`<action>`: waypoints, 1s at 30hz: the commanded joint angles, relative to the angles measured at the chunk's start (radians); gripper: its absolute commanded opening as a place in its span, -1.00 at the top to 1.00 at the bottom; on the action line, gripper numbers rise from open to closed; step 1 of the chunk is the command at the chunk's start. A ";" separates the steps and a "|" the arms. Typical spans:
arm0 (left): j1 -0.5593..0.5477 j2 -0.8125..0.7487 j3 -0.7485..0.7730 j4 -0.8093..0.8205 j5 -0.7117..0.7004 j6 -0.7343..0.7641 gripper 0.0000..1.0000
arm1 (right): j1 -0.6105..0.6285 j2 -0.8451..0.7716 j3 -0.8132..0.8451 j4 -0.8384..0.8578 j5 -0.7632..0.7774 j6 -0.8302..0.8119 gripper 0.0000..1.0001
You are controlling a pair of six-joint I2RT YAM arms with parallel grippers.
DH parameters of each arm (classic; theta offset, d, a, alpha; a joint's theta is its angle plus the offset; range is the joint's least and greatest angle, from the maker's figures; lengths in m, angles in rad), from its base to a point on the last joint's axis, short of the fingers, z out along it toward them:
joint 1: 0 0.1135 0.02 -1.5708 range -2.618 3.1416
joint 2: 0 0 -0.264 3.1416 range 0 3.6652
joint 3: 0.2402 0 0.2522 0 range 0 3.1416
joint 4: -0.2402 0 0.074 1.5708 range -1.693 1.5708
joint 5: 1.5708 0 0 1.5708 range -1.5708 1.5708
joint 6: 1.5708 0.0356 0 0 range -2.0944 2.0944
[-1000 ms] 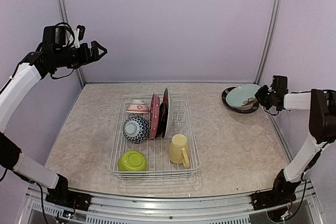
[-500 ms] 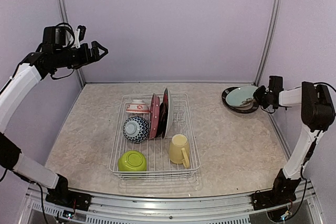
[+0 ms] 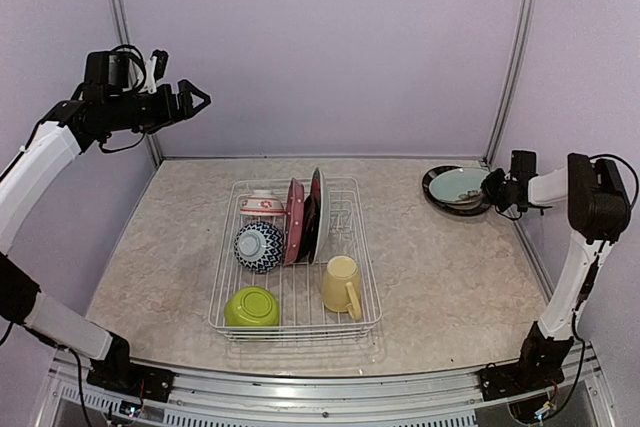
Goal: Unload the mixed dishes from the dish rack
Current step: Place the plate with another plate.
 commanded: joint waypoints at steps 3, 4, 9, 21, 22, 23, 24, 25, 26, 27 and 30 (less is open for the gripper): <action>-0.012 0.004 -0.009 0.016 -0.002 0.004 -0.98 | -0.005 0.017 0.023 0.037 -0.023 -0.031 0.68; -0.012 0.006 -0.010 0.016 0.002 0.004 -0.98 | -0.007 0.016 0.023 0.029 -0.022 -0.038 0.60; -0.012 0.013 -0.009 0.017 0.010 -0.001 -0.98 | -0.008 0.009 0.032 -0.036 -0.004 -0.089 0.23; -0.015 0.004 -0.007 0.016 0.010 0.000 -0.98 | -0.006 -0.093 0.000 -0.191 0.059 -0.227 -0.61; -0.015 0.003 -0.007 0.016 0.012 0.000 -0.98 | -0.006 -0.107 -0.007 -0.201 0.063 -0.237 -0.64; -0.014 0.002 -0.006 0.017 0.011 0.000 -0.98 | -0.006 -0.124 -0.016 -0.213 0.070 -0.251 -0.66; -0.014 0.001 -0.007 0.017 0.008 0.000 -0.98 | -0.005 -0.140 -0.026 -0.216 0.078 -0.262 -0.67; -0.014 0.001 -0.007 0.017 0.009 -0.001 -0.98 | -0.004 -0.160 -0.038 -0.239 0.087 -0.275 -0.68; -0.015 0.001 -0.006 0.017 0.011 -0.002 -0.98 | 0.001 -0.181 -0.052 -0.251 0.097 -0.287 -0.69; -0.014 0.001 -0.007 0.017 0.013 -0.003 -0.98 | 0.005 -0.201 -0.064 -0.261 0.107 -0.303 -0.69; -0.014 0.002 -0.007 0.018 0.018 -0.006 -0.98 | 0.033 -0.258 -0.109 -0.300 0.143 -0.354 -0.70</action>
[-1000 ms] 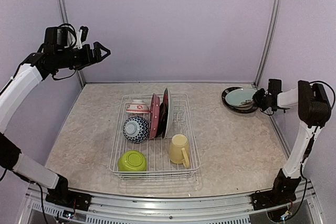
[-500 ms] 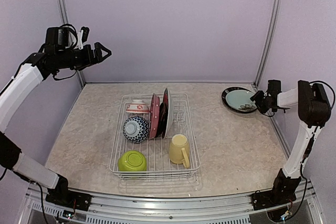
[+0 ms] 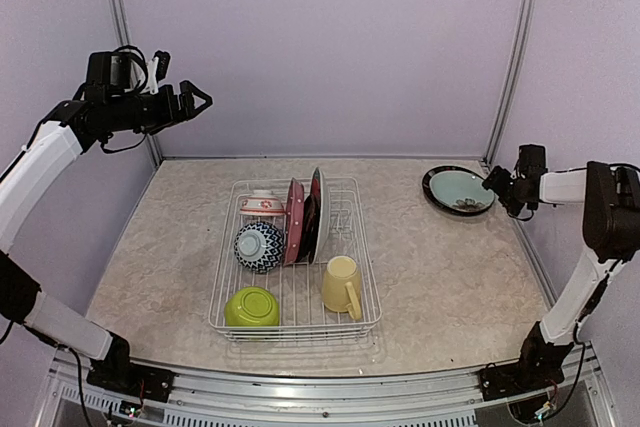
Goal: Unload the mixed dishes from the dish rack
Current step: Place the plate with another plate, then grab the plate from the dish rack.
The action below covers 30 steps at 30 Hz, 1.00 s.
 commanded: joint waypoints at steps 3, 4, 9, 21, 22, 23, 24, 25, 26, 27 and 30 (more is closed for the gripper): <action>-0.008 -0.004 -0.006 0.016 0.019 -0.005 -0.98 | 0.062 -0.126 -0.103 -0.108 0.083 -0.116 -0.70; -0.008 -0.005 -0.006 0.017 0.021 -0.006 -0.98 | 0.073 -0.139 -0.116 -0.114 0.087 -0.124 -0.69; -0.011 -0.003 -0.005 0.017 0.023 -0.008 -0.98 | 0.137 -0.202 -0.149 -0.174 0.134 -0.161 -0.69; -0.036 -0.008 0.000 0.009 0.002 0.004 -0.98 | 0.376 -0.341 -0.138 -0.290 0.221 -0.152 -0.68; -0.035 -0.006 0.003 0.004 0.003 0.002 -0.98 | 0.401 -0.343 -0.123 -0.300 0.230 -0.151 -0.68; -0.036 -0.006 0.007 0.000 0.007 -0.001 -0.98 | 0.427 -0.344 -0.109 -0.313 0.243 -0.149 -0.68; -0.037 -0.007 0.010 -0.001 0.014 -0.004 -0.98 | 0.451 -0.346 -0.096 -0.324 0.257 -0.143 -0.70; -0.039 -0.012 0.007 0.002 0.019 -0.007 -0.98 | 0.476 -0.348 -0.084 -0.328 0.269 -0.139 -0.70; -0.038 -0.015 0.005 0.006 0.024 -0.009 -0.98 | 0.505 -0.351 -0.074 -0.332 0.280 -0.131 -0.71; -0.040 -0.018 0.003 0.008 0.025 -0.010 -0.98 | 0.525 -0.349 -0.062 -0.334 0.284 -0.122 -0.71; -0.044 -0.018 0.004 0.007 0.025 -0.011 -0.98 | 0.595 -0.340 -0.015 -0.343 0.303 -0.097 -0.73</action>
